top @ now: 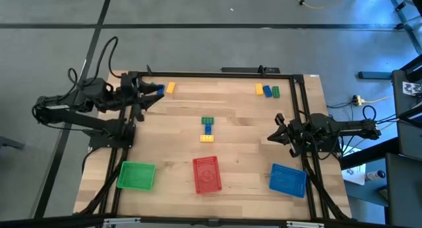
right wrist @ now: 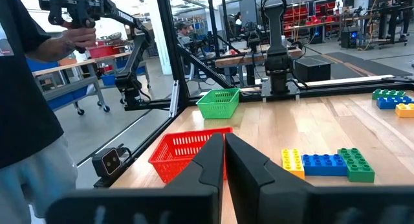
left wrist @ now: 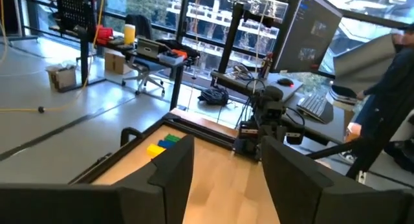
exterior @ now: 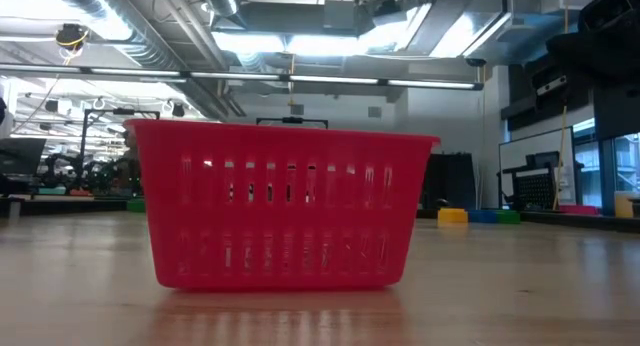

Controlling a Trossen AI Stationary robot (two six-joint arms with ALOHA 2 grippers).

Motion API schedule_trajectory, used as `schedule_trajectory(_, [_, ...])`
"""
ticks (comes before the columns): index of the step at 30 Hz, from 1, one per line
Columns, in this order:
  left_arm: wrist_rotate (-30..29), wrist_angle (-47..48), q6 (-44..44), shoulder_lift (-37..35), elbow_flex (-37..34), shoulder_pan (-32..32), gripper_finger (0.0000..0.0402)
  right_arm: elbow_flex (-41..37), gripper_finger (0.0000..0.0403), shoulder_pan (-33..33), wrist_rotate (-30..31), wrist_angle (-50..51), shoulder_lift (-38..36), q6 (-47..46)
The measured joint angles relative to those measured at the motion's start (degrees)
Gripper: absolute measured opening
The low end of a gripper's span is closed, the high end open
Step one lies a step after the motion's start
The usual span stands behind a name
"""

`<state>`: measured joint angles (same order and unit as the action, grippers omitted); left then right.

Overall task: Sort & place blocks by color
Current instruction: Put the top left blue game piece into the red bin

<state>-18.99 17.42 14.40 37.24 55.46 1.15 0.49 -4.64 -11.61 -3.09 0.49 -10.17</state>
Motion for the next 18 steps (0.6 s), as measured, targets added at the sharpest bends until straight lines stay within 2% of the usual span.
schedule_trajectory(3, [-2.0,0.1,0.6,1.0,0.0,0.0,0.0173,0.0,0.0020,0.0,0.0,0.0,0.0,0.0])
schedule_trajectory(6, [-7.0,0.8,6.6,2.5,0.0,-0.8,0.0174,0.0,0.0020,0.0,0.0,0.0,0.0,0.0])
schedule_trajectory(8, [-7.5,3.2,8.4,4.0,0.1,-3.1,0.0174,0.0,0.0020,0.0,0.0,0.0,0.0,0.0])
schedule_trajectory(14, [-4.4,23.6,13.4,11.2,3.5,-13.9,0.0178,0.0,0.0020,0.0,0.0,0.0,0.0,0.0])
schedule_trajectory(18, [-3.8,31.5,14.0,15.7,3.4,-20.8,0.0192,0.0,0.0020,0.0,0.0,0.0,0.0,0.0])
